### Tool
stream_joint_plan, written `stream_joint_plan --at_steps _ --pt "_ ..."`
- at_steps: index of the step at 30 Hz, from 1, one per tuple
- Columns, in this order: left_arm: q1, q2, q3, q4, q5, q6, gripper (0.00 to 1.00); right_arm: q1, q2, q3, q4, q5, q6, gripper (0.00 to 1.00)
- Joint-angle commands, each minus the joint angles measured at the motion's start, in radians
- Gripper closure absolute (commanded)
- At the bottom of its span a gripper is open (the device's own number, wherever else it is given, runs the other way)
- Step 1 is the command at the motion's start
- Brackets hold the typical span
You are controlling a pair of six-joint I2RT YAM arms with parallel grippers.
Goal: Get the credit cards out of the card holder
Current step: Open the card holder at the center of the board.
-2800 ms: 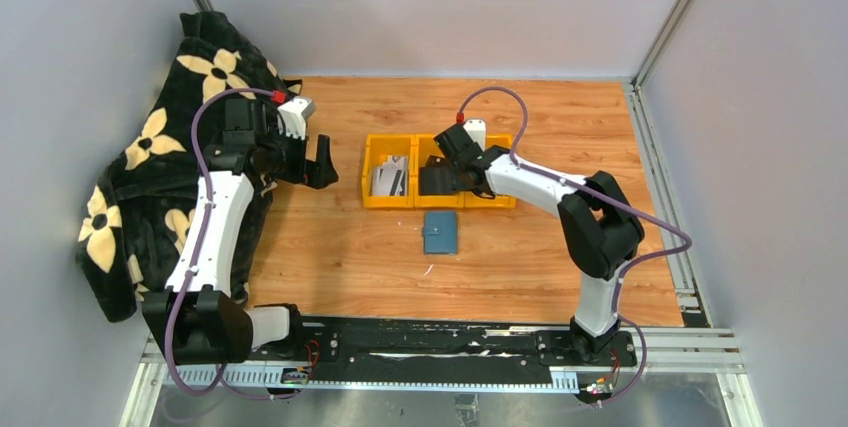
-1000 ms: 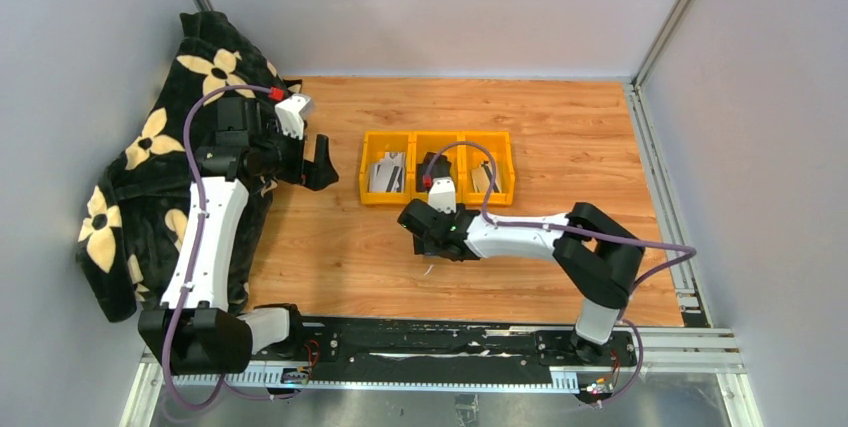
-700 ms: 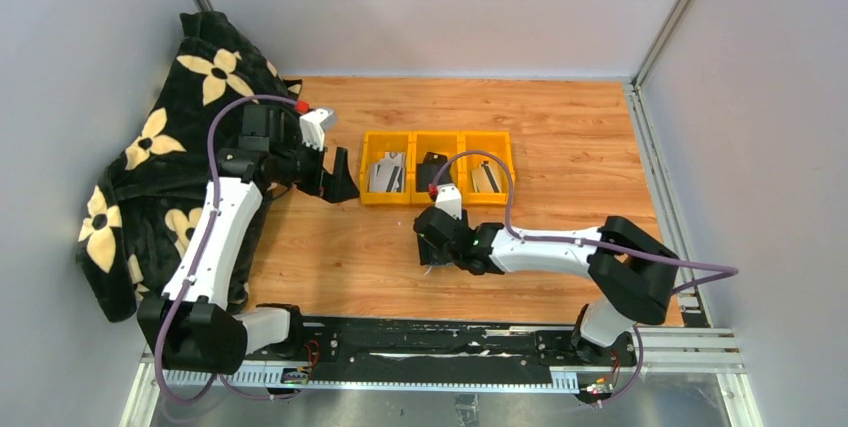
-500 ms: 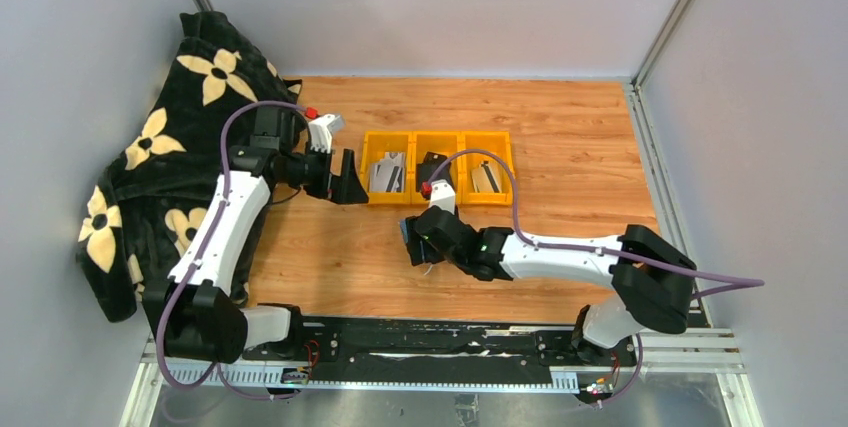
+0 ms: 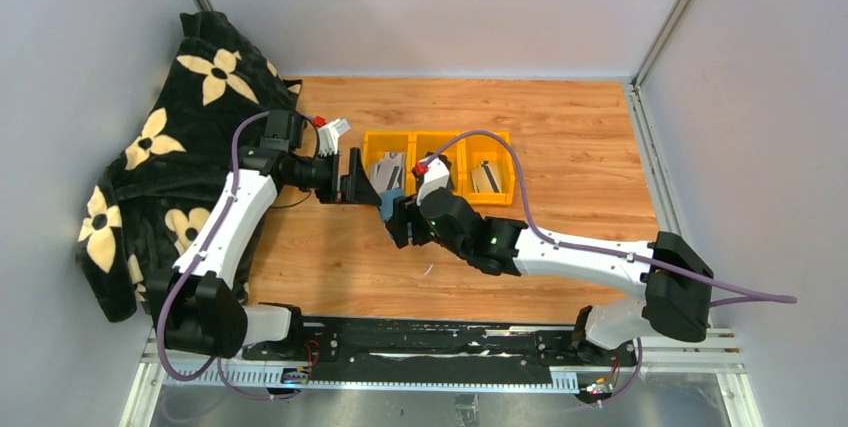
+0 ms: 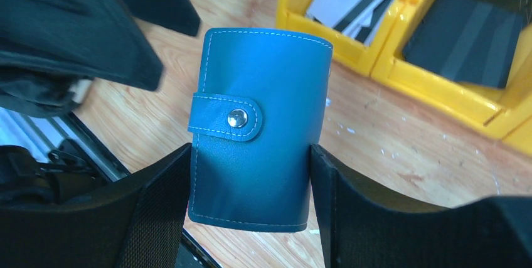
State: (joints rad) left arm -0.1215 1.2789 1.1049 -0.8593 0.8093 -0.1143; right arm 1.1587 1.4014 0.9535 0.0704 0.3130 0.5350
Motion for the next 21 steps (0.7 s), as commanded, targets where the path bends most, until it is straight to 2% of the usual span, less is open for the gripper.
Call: stream_joint_plan --at_steps 1,5,11,13,14,16,21 --pt "-0.006 0.017 0.047 0.019 0.068 -0.090 0.01 0.014 -0.022 0.079 0.052 -0.002 -0.045 0.32" --pt "-0.006 0.019 0.068 0.035 0.091 -0.144 0.07 0.015 -0.020 0.107 0.094 0.003 -0.061 0.31" --pt "-0.006 0.019 0.104 0.043 0.105 -0.183 0.24 0.016 0.016 0.162 0.115 -0.018 -0.078 0.31" --pt "-0.006 0.018 0.114 0.048 0.103 -0.189 0.33 0.022 0.025 0.167 0.127 -0.025 -0.079 0.31" --pt "-0.006 0.020 0.119 0.049 0.101 -0.189 0.43 0.024 0.029 0.169 0.132 -0.027 -0.081 0.31" --pt "-0.006 0.017 0.126 0.049 0.094 -0.191 0.57 0.032 0.036 0.172 0.131 -0.033 -0.084 0.31" --pt "-0.006 0.003 0.134 0.049 0.086 -0.191 0.78 0.039 0.047 0.166 0.121 -0.052 -0.079 0.27"
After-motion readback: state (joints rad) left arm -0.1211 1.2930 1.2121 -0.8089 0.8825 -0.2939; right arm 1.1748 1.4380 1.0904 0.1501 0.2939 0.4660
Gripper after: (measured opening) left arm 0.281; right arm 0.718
